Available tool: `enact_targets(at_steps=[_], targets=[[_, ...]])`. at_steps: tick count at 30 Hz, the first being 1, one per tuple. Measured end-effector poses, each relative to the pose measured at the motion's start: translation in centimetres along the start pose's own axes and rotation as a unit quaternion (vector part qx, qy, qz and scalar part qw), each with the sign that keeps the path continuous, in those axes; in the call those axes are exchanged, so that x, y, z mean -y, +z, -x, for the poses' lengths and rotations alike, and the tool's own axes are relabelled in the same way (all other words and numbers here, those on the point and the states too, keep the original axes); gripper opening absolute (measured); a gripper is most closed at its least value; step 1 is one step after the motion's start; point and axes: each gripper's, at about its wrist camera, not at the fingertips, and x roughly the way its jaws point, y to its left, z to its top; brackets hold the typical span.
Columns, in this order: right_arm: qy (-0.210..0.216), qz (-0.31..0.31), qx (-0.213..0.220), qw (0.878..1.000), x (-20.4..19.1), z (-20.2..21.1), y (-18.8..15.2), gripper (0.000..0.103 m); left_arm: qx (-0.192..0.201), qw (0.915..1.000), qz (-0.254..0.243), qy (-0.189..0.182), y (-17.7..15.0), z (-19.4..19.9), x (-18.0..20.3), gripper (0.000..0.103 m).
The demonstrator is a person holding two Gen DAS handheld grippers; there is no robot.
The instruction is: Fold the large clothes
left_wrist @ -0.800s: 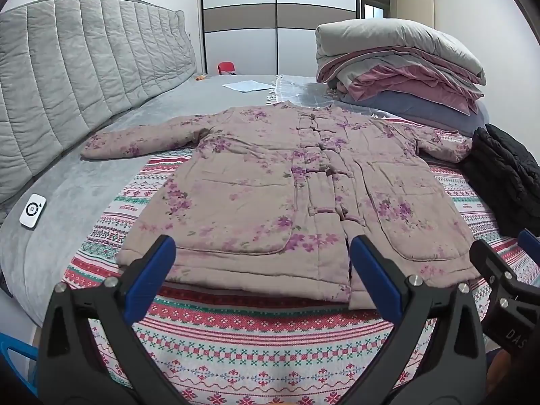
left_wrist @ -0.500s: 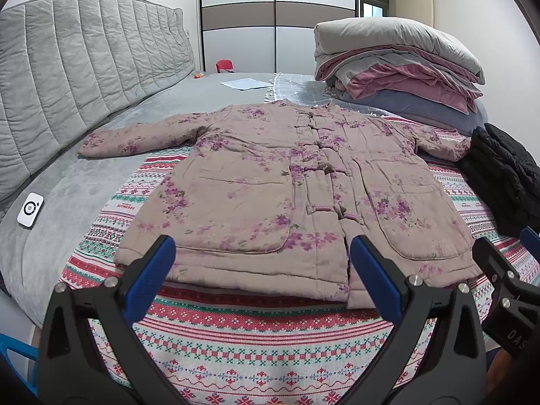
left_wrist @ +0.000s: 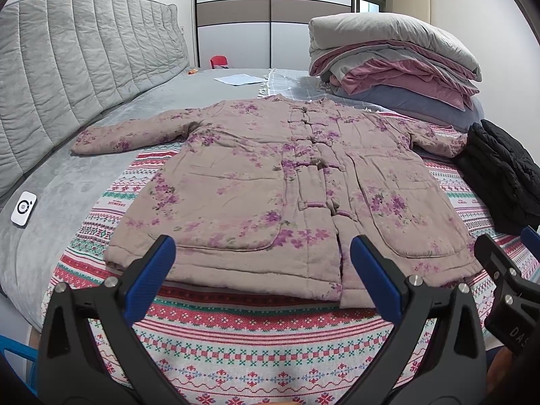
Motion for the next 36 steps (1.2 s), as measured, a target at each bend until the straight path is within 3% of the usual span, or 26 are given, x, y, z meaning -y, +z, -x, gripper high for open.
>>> enact_targets(at_steps=[13, 16, 21, 25, 36], targets=[[-0.009, 0.006, -0.027, 1.0, -0.1, -0.4, 0.0, 0.103, -0.016, 0.9999, 0.001, -0.002, 0.0, -0.3, -0.2, 0.103], [-0.014, 0.01, -0.021, 1.0, -0.3, -0.4, 0.1, 0.103, -0.004, 0.9999, -0.012, 0.007, -0.1, -0.6, 0.0, 0.103], [-0.023, 0.015, -0.013, 1.0, -0.4, -0.6, 0.0, 0.103, -0.024, 0.9996, -0.01, 0.009, -0.1, -1.3, -0.3, 0.103], [-0.031, 0.021, -0.007, 0.999, -0.5, -0.8, 0.0, 0.103, -0.014, 0.9999, 0.003, 0.003, -0.1, -2.0, -0.6, 0.103], [-0.049, 0.033, -0.004, 0.998, -0.1, -2.7, -0.2, 0.103, -0.029, 0.9993, 0.024, -0.007, 0.8, -4.5, -1.6, 0.103]])
